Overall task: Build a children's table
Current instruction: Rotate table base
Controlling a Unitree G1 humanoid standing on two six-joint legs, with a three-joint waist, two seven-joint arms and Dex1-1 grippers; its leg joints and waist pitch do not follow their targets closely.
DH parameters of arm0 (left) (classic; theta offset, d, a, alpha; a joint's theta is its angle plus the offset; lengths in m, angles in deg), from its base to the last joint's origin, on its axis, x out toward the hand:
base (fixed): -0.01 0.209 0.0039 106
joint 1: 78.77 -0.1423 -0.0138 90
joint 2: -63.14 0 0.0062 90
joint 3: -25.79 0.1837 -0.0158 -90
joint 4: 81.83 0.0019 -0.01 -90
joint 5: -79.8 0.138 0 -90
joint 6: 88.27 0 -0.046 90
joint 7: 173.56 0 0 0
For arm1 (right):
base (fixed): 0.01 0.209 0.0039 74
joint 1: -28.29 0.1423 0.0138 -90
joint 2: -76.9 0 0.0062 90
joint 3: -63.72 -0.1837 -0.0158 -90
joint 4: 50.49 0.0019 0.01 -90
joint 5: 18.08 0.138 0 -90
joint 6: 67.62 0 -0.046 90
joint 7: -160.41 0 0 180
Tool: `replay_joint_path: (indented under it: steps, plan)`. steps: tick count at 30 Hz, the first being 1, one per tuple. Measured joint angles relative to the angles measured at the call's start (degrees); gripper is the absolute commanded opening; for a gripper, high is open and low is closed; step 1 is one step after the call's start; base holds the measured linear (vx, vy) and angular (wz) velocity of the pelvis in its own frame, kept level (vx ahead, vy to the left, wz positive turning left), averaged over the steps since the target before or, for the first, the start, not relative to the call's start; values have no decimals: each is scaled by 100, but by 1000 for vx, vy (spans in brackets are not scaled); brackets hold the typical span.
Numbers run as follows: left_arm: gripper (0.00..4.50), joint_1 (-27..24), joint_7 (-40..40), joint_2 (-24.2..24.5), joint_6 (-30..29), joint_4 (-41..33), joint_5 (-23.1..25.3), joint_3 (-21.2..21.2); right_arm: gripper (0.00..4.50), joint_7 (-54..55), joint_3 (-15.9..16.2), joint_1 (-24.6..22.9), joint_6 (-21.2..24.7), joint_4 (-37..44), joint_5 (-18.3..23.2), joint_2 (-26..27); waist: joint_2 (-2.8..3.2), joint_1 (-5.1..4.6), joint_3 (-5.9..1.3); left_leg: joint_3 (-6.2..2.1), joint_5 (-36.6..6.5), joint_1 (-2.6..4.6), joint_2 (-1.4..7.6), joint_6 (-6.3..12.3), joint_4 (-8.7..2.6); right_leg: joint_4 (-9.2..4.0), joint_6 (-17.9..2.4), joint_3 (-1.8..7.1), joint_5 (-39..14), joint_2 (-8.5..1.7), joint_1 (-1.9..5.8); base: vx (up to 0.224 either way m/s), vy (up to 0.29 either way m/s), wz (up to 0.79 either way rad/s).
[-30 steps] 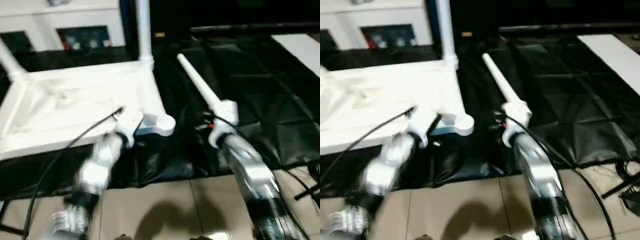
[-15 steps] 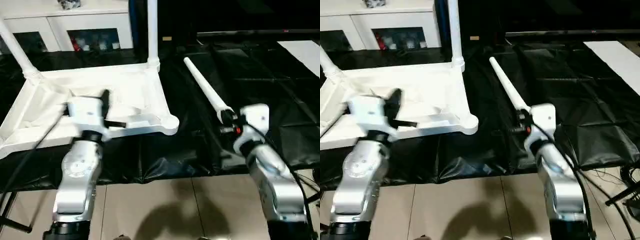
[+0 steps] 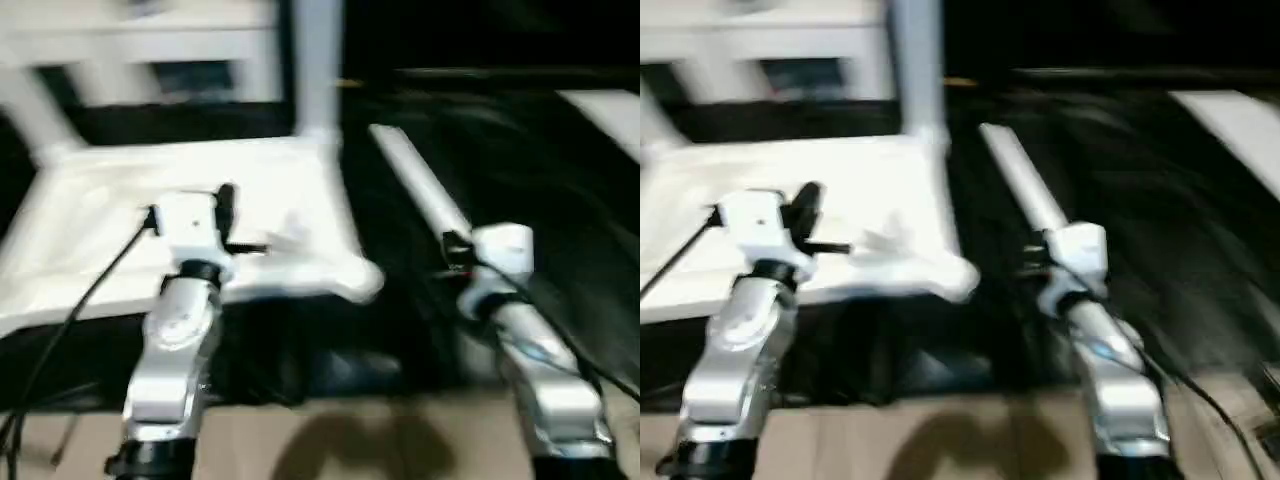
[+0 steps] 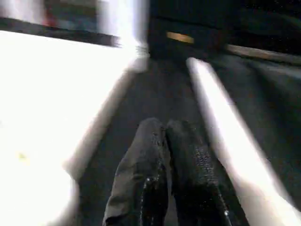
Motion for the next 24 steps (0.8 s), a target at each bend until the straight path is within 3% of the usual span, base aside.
replay_joint_path:
  steps: [1, 2, 3, 4, 5, 6, 7, 8, 9, 10, 11, 12, 13, 14, 15, 16, 17, 19, 21, 24]
  plan:
    - [0, -13, 13, 60, -5, 1, 6, -79, 35, -41, 107, 46, -25, 1, -3, 47, -56, -14, -6, -169, -57, 74, -161, 44, -8, 412, -45, 125, -160, 21, -117, 295, -112, 63]
    - [0, -31, 37, 84, -10, 1, 9, -141, 35, -57, 178, 45, -43, 2, -4, 66, -98, -17, -27, -355, -120, 156, -305, 51, -18, 829, 41, 290, -261, 84, -291, 234, -175, 47]
    - [0, -38, 50, 80, -11, -6, 8, -164, 35, -60, 214, 20, -50, 2, -4, 64, -177, -38, -63, -560, -198, 260, -505, 100, -54, 1076, 145, 526, -330, 198, -544, 234, -175, 47]
    - [0, -31, 52, 69, -11, -25, 8, -145, 35, -57, 206, 4, -53, 5, -4, 49, -288, -100, -107, -664, -235, 307, -711, 95, -74, 846, 157, 782, -314, 205, -681, 74, -160, 43]
    - [0, -14, 53, 0, -18, -9, 8, -87, 35, -53, 146, -60, -58, 7, -3, -47, -326, -134, -86, -708, -285, 306, -805, 80, 21, 980, -54, 948, -332, 220, -610, 106, -114, 73]
    - [0, -29, 42, -160, -25, -4, 0, 153, 35, -41, -76, -165, 16, -74, 55, -73, -321, 1, -27, -254, -352, 223, -702, 300, 510, 919, -61, 1157, -419, 371, -368, 106, -114, 73]
    - [0, -56, 26, -181, -4, -7, -6, 256, 35, -22, -225, -181, 87, -137, 79, -55, -320, 72, -23, -7, -308, 92, -707, 358, 882, 780, -70, 1278, -424, 442, -183, 246, -31, 62]
    - [0, -44, 11, -159, 22, -23, -6, 264, 35, -34, -284, -170, 111, -123, 133, -53, -329, 150, -26, 183, -263, -73, -744, 342, 987, 651, -86, 1362, -406, 502, -36, 169, 11, 27]
    - [0, -34, -17, -93, 62, -99, -5, 244, 35, -64, -310, -95, 130, -85, 204, -58, -317, 283, -35, 329, -140, -311, -786, 199, 855, 543, -92, 1394, -403, 592, 70, 169, 11, 27]
    - [0, -31, -37, -60, 90, -131, -7, 225, 35, -87, -320, -24, 170, -56, 266, -64, -246, 427, -68, 395, 47, -494, -772, 162, 635, 546, -94, 1349, -403, 709, 86, 0, 0, 0]
    - [0, -43, -93, -47, 114, -145, -17, 226, 35, -145, -325, 27, 247, -9, 339, -101, -66, 563, -108, 391, 350, -639, -663, 247, 342, 594, -92, 1237, -409, 900, 101, -169, 56, 1]
    - [0, -109, -141, 25, 133, -195, -18, 209, 35, -175, -314, 159, 324, -34, 374, -93, 128, 642, -118, 206, 663, -759, -460, 71, 347, 941, 89, 854, -476, 1040, -76, -169, 56, 1]
    - [0, -235, -167, 144, 100, -128, -15, 115, 61, -202, -139, 193, 385, -23, 383, -17, 81, 632, -115, 110, 571, -766, -485, 12, 495, 1340, 300, 742, -485, 912, -269, -82, -19, -23]
    - [0, -306, -231, 197, 28, -14, -18, 77, 61, -244, -58, 178, 406, -10, 385, -41, 46, 621, -113, 47, 566, -741, -565, 1, 512, 1367, 465, 832, -390, 719, -423, -93, 61, -31]
    - [0, -293, -350, 221, -10, 49, -22, 117, 71, -254, -105, 155, 458, -12, 380, -151, 15, 561, -100, 52, 571, -735, -680, -15, 473, 950, 503, 988, -230, 339, -522, -93, 61, -31]
    - [0, -250, -424, 243, -14, 52, -27, 166, 81, -256, -164, 144, 477, -23, 378, -223, -2, 562, -84, 100, 576, -751, -721, -26, 461, 824, 453, 999, -53, 197, -582, -189, 206, 3]
    - [0, -203, -596, 309, -40, 55, -42, 336, 81, -258, -301, 92, 535, -84, 372, -352, -10, 557, -79, 162, 633, -744, -685, -47, 378, 642, 541, 997, 170, 52, -620, -133, 130, 10]
    - [0, -202, -787, 404, -75, 71, -48, 485, 102, -271, -464, 141, 605, -93, 381, -402, -33, 503, -66, 260, 652, -717, -577, -106, 209, 433, 461, 885, 317, -20, -607, -113, 70, 0]
    - [0, -199, -951, 535, -108, 127, -50, 535, 112, -294, -530, 230, 711, -83, 440, -413, -39, 420, -47, 326, 664, -686, -467, -129, 188, 350, 424, 794, 381, -25, -569, -99, -18, -14]
    - [0, -168, -1192, 741, -200, 218, -85, 532, 145, -294, -651, 424, 1028, -66, 595, -550, -11, 271, 1, 325, 661, -653, -426, -133, 185, 307, 424, 729, 380, -25, -563, -96, 3, -10]
